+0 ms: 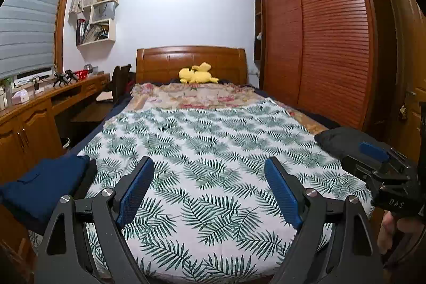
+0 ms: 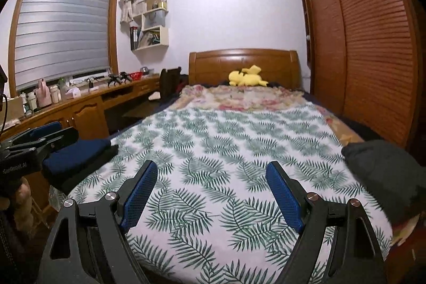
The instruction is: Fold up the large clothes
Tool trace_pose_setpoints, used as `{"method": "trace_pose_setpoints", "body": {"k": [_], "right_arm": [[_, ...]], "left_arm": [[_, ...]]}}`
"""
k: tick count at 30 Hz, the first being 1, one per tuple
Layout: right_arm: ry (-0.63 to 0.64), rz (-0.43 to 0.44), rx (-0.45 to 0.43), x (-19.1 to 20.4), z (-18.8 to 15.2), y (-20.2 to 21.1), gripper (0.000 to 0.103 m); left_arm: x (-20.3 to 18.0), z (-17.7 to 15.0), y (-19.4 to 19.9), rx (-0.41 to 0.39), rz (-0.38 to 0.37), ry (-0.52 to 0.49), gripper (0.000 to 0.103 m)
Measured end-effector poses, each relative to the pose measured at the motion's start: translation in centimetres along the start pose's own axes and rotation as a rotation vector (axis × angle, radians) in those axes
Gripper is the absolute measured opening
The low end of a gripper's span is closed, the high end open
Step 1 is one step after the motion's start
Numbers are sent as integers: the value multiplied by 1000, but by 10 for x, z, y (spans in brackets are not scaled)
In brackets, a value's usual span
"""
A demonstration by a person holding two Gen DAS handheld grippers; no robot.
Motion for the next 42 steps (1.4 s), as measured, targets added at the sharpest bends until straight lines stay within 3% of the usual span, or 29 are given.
{"method": "trace_pose_setpoints", "body": {"k": [11,42], "right_arm": [[-10,-10,-22,0,-15,-3,85],[-12,-23,-28,-4,-11,1,85]], "left_arm": [[0,1,6,-17,7,-4,85],[5,-9,8,9,32,2,85]]}}
Point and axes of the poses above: each gripper's, at about its wrist camera, not at the fingertips, and y roughly against the way its jaws point, x to its left, z to its top, the point moved 9 cm from there along -y, roughly the way its jaws point, and after that the axes turned 7 degrees about y, right-handed, at the moved point
